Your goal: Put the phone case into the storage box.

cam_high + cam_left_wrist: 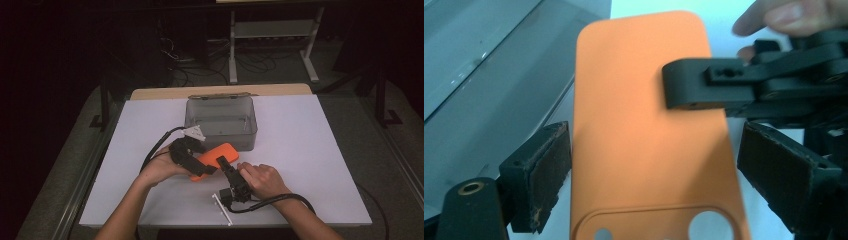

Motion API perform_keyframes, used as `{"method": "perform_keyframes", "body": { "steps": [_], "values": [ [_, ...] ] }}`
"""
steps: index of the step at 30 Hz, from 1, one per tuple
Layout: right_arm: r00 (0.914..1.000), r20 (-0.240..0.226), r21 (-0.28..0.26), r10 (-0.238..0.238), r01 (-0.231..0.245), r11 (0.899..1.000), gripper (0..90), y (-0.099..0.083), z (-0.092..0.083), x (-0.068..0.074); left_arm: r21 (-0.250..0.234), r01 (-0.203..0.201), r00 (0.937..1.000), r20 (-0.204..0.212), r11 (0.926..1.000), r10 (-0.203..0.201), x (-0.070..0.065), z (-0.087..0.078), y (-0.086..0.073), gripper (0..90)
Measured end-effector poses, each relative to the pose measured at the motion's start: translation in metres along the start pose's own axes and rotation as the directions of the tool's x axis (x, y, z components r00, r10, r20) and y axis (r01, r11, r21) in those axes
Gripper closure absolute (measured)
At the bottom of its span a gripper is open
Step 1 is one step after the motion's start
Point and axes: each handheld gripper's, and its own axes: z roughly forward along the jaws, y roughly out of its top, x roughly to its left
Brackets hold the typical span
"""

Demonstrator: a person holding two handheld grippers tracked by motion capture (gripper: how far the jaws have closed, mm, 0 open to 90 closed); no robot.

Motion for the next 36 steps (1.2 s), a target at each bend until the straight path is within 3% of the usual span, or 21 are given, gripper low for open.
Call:
{"method": "perform_keyframes", "body": {
  "steps": [14, 21, 26, 36],
  "values": [
    [1.0, 0.0, 0.001, -0.002, 0.002, 1.0, 83.8, -0.001, 0.001, 0.001, -0.047, -0.011, 0.9998, -0.019, 0.9988, 0.01, 0.001, -0.012, -0.002, 11.9],
    [1.0, 0.002, 0.002, -0.005, 0.005, 1.0, 83.8, -0.002, 0.001, 0.001, -0.078, -0.002, 0.9989, -0.047, 0.9969, -0.001, 0.003, -0.022, -0.005, 4.6],
    [1.0, 0.006, 0.004, -0.005, 0.005, 1.0, 83.7, -0.003, 0.001, 0.001, -0.091, -0.004, 0.9976, -0.069, 0.9958, -0.002, 0.004, -0.029, -0.011, 0.0],
    [1.0, 0.008, 0.002, -0.004, 0.004, 1.0, 83.6, -0.003, 0.0, 0.0, -0.121, -0.001, 0.9941, -0.108, 0.9926, -0.012, 0.004, -0.039, -0.027, 0.0]
  ]
}}
